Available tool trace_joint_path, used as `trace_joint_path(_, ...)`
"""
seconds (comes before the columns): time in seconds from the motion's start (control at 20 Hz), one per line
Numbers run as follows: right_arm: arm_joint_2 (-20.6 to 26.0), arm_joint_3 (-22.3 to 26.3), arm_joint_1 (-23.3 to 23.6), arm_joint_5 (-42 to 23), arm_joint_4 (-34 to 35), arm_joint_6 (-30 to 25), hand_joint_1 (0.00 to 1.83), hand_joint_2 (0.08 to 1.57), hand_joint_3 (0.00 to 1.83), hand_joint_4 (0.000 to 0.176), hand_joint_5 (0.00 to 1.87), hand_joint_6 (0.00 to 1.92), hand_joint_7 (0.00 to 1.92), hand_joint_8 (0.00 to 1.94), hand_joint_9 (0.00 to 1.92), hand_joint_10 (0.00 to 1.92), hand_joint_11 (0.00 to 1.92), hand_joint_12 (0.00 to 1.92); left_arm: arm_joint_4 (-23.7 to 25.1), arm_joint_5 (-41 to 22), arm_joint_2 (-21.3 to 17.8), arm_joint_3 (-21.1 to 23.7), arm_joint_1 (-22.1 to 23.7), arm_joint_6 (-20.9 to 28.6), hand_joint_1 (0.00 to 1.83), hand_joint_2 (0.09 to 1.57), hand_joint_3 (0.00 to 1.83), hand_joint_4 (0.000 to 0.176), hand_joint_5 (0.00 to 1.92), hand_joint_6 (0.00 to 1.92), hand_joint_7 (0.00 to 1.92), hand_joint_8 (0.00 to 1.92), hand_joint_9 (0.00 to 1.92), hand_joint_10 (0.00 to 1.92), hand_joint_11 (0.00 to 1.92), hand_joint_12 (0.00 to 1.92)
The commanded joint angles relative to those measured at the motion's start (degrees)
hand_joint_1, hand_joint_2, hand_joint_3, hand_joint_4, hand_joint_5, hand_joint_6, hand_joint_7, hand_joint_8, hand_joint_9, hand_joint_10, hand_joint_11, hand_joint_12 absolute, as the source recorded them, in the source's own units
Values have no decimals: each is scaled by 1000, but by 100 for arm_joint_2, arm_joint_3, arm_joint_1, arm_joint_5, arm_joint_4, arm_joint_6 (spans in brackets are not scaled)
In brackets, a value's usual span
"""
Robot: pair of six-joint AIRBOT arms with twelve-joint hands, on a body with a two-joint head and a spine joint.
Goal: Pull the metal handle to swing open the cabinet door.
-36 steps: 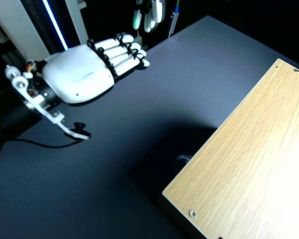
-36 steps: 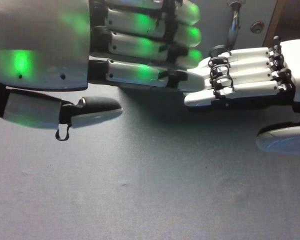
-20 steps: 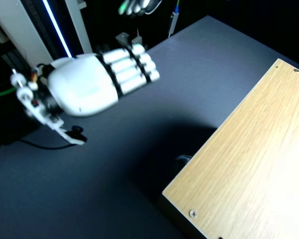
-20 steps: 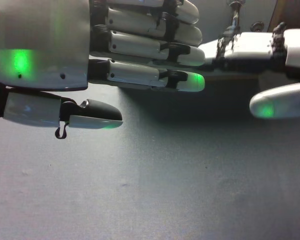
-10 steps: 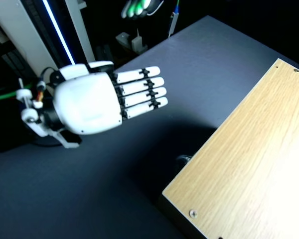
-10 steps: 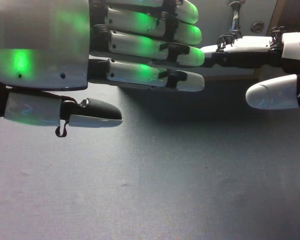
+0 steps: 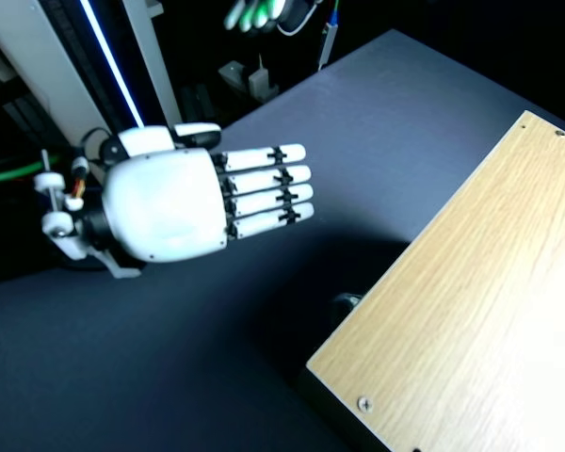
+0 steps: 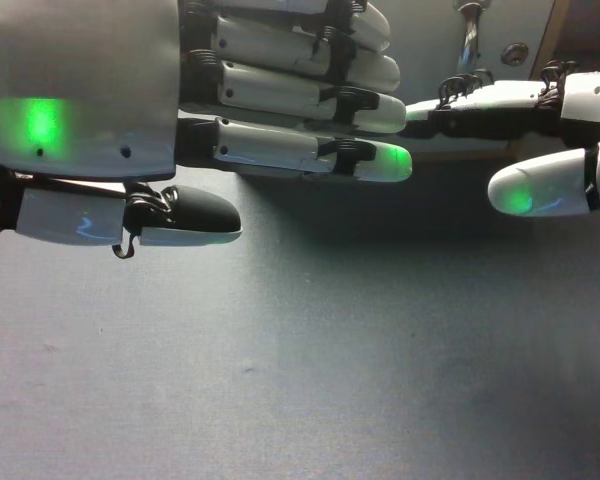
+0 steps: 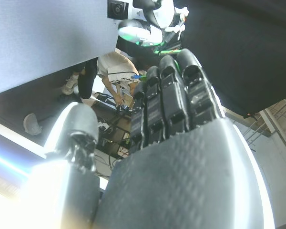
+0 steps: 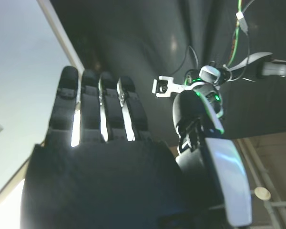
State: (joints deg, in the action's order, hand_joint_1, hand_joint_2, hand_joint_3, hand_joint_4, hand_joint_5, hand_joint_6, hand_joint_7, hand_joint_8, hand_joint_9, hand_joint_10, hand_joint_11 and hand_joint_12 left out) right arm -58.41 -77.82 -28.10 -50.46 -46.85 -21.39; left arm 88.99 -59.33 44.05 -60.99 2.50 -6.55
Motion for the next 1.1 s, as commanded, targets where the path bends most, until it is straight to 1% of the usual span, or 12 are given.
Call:
trace_joint_path(0.0,39,0,60,-367,402,-125,63,1535,0,0,94,0,97,2,81,2,0,289,-556,-110,-36,-5,39,-35,374,1482,0,0,206,1,281,1,274,2,0,611)
trace_joint_path(0.15,46,67,60,-287,431,-125,210,1510,0,0,211,13,255,20,256,19,26,690,-556,-110,-36,-5,39,-35,363,1482,0,0,206,1,278,0,262,2,0,592)
trace_joint_path(0.3,108,143,60,-264,724,-124,212,1568,72,0,1000,92,1211,91,1198,367,868,1276,-556,-110,-36,-5,39,-35,337,1491,3,0,200,2,268,0,246,0,0,566)
trace_joint_path(0.4,125,152,58,-269,1023,-126,1067,1231,3,0,805,1201,1299,29,1300,252,952,1250,-556,-110,-36,-5,39,-35,357,1491,2,0,212,4,275,2,254,2,0,584)
trace_joint_path(0.45,125,146,59,-267,1090,-126,1197,1148,48,0,786,1158,1096,817,1211,170,769,1345,-556,-110,-36,-5,39,-35,356,1495,3,0,201,1,266,1,250,0,0,575)
trace_joint_path(0.5,125,146,59,-266,1103,-126,852,1353,62,0,898,692,1132,586,1321,252,914,1319,-556,-110,-36,-5,39,-35,371,1492,1,0,202,1,268,1,255,2,0,585)
trace_joint_path(0.55,125,154,59,-266,1110,-126,869,1294,15,0,708,422,829,315,928,103,380,1412,-556,-110,-36,-5,39,-35,422,1476,0,0,213,4,272,2,264,3,0,591)
trace_joint_path(0.6,125,164,59,-264,1117,-126,804,1238,0,68,479,176,488,82,555,20,75,1345,-556,-110,-36,-5,39,-35,436,1470,0,0,217,3,274,2,266,3,0,584)
trace_joint_path(0.65,125,175,59,-255,1137,-126,288,1421,34,22,292,51,323,17,321,6,14,962,-556,-110,-36,-5,39,-35,396,1480,0,0,217,2,279,2,271,3,0,582)
trace_joint_path(0.7,139,217,58,-189,1203,-126,948,1238,0,0,744,937,1070,202,257,2,2,747,-556,-110,-36,-5,39,-35,370,1482,0,0,227,3,275,0,267,1,0,573)
trace_joint_path(0.75,162,263,58,-101,1308,-129,1105,1197,0,0,837,1183,1330,97,240,0,0,660,-556,-110,-36,-5,39,-35,351,1488,2,0,232,1,258,0,248,0,0,534)
trace_joint_path(1.05,177,374,60,500,1793,-574,1112,1196,0,0,840,1195,1349,74,239,0,0,657,-556,-110,-36,-5,39,-35,286,1505,7,0,220,0,259,1,236,1,0,497)
